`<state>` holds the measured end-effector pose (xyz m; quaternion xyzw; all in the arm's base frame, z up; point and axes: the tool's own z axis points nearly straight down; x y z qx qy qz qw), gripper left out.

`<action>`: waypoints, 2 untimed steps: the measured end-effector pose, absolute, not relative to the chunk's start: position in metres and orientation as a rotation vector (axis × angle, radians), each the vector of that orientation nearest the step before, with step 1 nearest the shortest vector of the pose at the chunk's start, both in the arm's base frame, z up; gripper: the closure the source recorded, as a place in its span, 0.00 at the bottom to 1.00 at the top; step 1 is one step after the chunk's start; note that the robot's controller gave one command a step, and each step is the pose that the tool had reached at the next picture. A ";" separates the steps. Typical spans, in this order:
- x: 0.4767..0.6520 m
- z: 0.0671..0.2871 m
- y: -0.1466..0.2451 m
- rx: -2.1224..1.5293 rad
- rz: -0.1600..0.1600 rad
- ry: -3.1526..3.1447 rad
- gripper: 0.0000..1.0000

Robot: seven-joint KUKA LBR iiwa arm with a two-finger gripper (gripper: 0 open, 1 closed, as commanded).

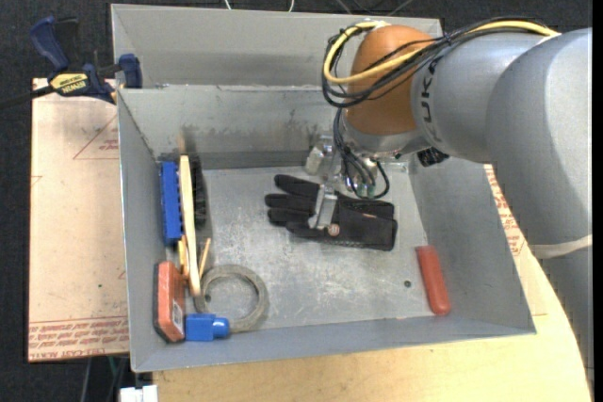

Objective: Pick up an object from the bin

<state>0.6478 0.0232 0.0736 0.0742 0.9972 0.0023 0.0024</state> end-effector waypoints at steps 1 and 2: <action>0.653 0.087 0.021 0.511 0.013 3.087 1.00; 0.653 0.087 0.023 0.512 0.013 3.086 1.00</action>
Offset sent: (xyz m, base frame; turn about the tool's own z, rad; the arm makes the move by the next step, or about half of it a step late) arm 0.0000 0.0000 0.0000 0.0000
